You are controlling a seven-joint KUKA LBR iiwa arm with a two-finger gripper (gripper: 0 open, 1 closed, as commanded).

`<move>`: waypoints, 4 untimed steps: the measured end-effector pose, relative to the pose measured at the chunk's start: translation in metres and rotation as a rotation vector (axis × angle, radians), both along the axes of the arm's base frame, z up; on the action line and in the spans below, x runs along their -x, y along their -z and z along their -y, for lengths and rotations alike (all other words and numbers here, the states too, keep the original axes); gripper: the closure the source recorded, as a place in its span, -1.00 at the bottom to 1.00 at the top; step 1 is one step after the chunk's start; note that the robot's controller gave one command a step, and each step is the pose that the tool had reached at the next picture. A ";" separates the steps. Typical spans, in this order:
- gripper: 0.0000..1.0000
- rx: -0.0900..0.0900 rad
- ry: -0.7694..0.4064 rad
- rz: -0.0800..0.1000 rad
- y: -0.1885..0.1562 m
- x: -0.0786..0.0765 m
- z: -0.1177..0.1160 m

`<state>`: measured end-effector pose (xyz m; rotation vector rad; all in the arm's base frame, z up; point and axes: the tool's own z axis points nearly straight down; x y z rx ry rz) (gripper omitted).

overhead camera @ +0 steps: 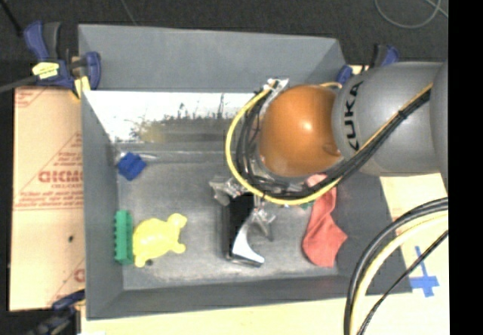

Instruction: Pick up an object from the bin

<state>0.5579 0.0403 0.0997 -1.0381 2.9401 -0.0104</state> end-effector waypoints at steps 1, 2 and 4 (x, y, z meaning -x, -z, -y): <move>1.00 0.004 -0.218 0.004 0.010 -0.010 -0.006; 1.00 0.004 -0.216 0.003 0.010 -0.010 -0.006; 1.00 0.004 -0.214 0.002 0.009 -0.010 -0.006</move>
Offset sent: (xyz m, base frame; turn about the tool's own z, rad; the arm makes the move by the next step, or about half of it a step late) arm 0.0000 0.0000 0.0000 0.0000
